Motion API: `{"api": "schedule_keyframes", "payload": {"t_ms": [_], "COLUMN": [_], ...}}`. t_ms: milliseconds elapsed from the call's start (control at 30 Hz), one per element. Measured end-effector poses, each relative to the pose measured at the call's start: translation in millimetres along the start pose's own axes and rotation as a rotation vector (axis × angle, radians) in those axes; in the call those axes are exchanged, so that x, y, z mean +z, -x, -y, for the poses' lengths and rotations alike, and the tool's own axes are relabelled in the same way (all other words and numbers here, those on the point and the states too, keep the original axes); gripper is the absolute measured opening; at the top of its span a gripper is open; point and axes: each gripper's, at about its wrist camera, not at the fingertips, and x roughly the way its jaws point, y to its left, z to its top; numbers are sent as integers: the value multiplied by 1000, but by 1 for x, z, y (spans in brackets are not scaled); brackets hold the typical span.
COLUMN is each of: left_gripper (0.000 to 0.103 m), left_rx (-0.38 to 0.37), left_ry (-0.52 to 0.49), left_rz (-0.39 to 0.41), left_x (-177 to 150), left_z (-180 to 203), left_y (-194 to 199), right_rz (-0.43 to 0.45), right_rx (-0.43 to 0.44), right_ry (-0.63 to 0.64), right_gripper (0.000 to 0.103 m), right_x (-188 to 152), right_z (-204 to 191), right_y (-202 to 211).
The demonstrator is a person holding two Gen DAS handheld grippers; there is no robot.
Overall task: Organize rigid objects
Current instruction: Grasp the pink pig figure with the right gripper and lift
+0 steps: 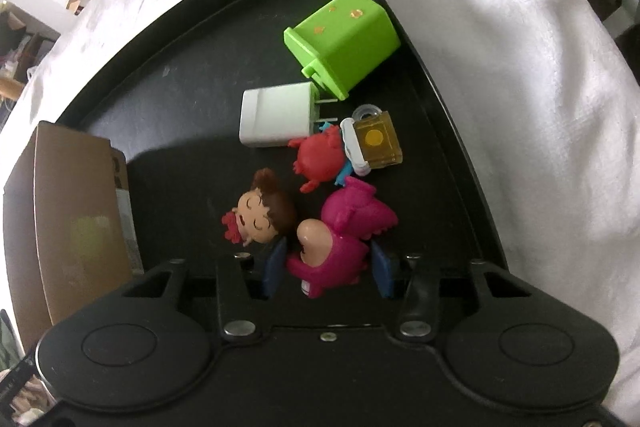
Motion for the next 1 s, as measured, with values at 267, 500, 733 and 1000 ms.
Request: {"api": "schedule_keyframes", "payload": {"t_ms": [267,500,733,1000], "left_gripper": [14,14,14,14], "left_rx": [13,2,10,-6], "left_ry": [-21,-10,-26,-7], "left_rz": [-2,-10,2,11], "left_x": [-2,-1,-3,-5], "left_z": [2,0,2,-2], "left_y": [2,2,5,8], "right_rz": [23,62,102,152], "right_rx": [1,33,48,77], "right_ry": [-18,12,82,160], "right_gripper": [44,44,44,45], "right_x": [-8,-12,-7,-4], "right_z": [5,-2,-28,-65], "right_y": [20,43,70,93]}}
